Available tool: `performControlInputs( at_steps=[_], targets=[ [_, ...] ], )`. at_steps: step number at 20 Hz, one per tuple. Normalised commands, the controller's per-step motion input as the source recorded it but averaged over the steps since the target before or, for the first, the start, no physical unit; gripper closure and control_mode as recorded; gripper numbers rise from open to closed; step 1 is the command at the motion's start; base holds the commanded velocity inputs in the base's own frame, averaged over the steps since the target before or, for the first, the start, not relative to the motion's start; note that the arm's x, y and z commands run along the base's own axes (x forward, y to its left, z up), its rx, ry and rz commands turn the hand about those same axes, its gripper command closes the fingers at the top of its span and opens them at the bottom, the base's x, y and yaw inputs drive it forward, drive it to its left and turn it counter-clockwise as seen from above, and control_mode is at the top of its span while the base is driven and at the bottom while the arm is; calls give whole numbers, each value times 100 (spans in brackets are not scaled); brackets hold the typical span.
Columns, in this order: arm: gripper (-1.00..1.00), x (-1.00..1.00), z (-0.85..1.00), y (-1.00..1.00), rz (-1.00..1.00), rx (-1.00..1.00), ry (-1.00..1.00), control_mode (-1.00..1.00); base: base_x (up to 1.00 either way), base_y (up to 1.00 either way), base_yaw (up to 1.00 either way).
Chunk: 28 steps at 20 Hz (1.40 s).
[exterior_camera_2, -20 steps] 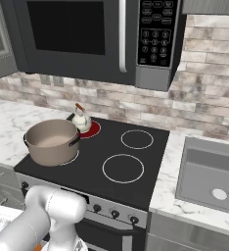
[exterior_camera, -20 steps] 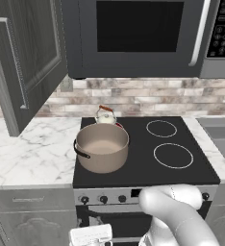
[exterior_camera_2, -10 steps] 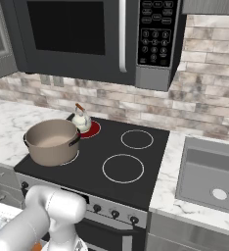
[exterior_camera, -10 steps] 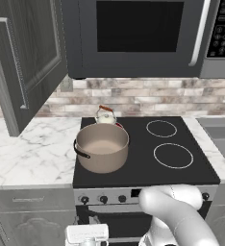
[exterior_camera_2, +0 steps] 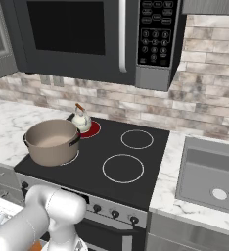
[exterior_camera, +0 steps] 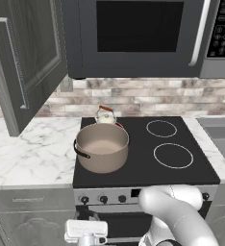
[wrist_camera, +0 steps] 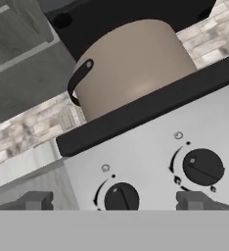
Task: Pick the kettle from the cabinet and place it on a stove burner. Then pick the pot from the counter and place it on another stove burner. Finally, turn both burners on.
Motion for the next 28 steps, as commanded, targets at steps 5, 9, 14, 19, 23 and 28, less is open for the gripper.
performControlInputs(
  at_steps=[5, 9, 14, 19, 23, 28],
  targets=[
    [-100, 12, 0, 0, 0, 0, 0, -100, 0, 0, 0],
    [-100, 14, 0, 0, 0, 0, 2, -100, 0, 0, 0],
    [-100, 14, 0, 0, 0, 0, 4, -100, 0, 0, 0],
    [-100, 15, 0, 0, -1, 0, 4, -100, 0, 0, 0],
    [-100, 17, 0, 0, -1, 0, 5, -100, 0, 0, 0],
    [-100, 17, 0, 0, -1, 0, 5, -100, 0, 0, 0]
  ],
)
